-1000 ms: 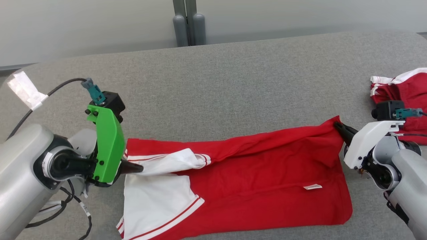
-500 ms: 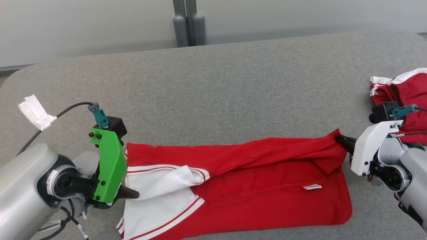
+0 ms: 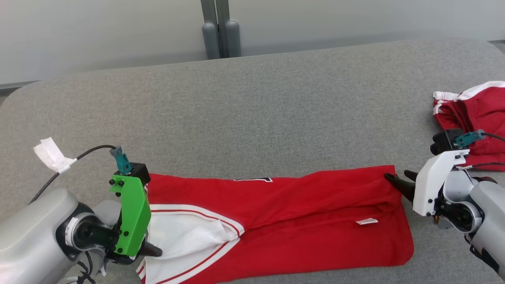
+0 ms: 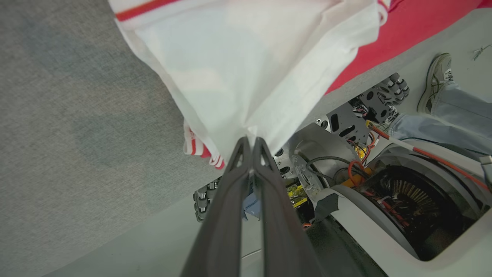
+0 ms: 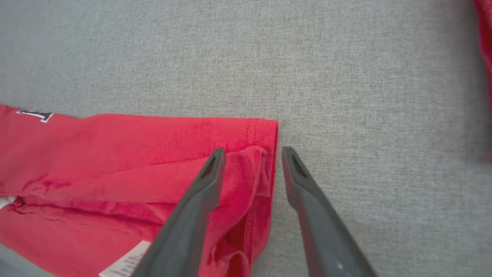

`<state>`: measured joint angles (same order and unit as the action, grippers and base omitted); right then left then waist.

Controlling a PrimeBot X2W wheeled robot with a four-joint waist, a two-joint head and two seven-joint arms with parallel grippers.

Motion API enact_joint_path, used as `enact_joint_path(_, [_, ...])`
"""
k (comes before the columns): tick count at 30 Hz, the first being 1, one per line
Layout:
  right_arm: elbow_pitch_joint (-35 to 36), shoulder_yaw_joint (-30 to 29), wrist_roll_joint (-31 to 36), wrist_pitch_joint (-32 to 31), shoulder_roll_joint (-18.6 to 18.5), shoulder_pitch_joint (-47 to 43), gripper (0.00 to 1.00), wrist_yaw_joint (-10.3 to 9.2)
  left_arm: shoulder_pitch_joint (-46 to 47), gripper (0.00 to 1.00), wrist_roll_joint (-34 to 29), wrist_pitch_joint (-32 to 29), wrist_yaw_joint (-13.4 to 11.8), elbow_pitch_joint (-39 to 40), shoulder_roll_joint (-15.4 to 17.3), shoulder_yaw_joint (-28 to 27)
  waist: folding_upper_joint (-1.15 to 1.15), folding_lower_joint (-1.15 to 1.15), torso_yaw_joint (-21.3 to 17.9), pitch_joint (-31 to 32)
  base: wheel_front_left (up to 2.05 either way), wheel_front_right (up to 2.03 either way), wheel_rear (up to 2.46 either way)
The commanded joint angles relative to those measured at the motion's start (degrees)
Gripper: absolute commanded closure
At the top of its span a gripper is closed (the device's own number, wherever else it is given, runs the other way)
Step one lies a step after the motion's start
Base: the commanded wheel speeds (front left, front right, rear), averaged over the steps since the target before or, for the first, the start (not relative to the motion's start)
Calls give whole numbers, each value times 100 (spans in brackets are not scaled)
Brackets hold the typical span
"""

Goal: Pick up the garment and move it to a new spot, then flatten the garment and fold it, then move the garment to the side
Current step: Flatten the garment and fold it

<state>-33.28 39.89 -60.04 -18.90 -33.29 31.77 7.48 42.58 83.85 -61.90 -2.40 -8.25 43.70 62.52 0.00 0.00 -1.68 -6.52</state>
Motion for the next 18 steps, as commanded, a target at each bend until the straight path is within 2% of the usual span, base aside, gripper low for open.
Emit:
enact_joint_path(1, [5,17,-65,-16,-5,-67,0,3,-103,18,-75,54,43,-57,-56,12,0,0,-5,21,0,0,0])
enact_joint_path(2, [13,26,-83,-28,-14,-71,0,3,-105,0,-101,51,62,-83,-60,34,0,0,-7,34,0,0,0])
enact_joint_path(9, [322,-100,-270,194,-167,-101,0,2,25,0,-219,224,196,-167,-58,-31,0,0,-1,216,0,0,0])
enact_joint_path(12, [526,-224,-332,426,-256,-135,0,3,121,0,-340,475,255,-71,9,-157,0,0,15,314,0,0,0])
enact_joint_path(15, [797,-446,-334,867,-362,-216,0,3,240,0,-661,1074,337,83,91,-363,0,0,37,419,0,0,0])
enact_joint_path(18, [1026,-753,-205,1518,-396,-326,0,3,200,0,-1008,2082,347,224,92,-703,0,0,55,513,0,0,0])
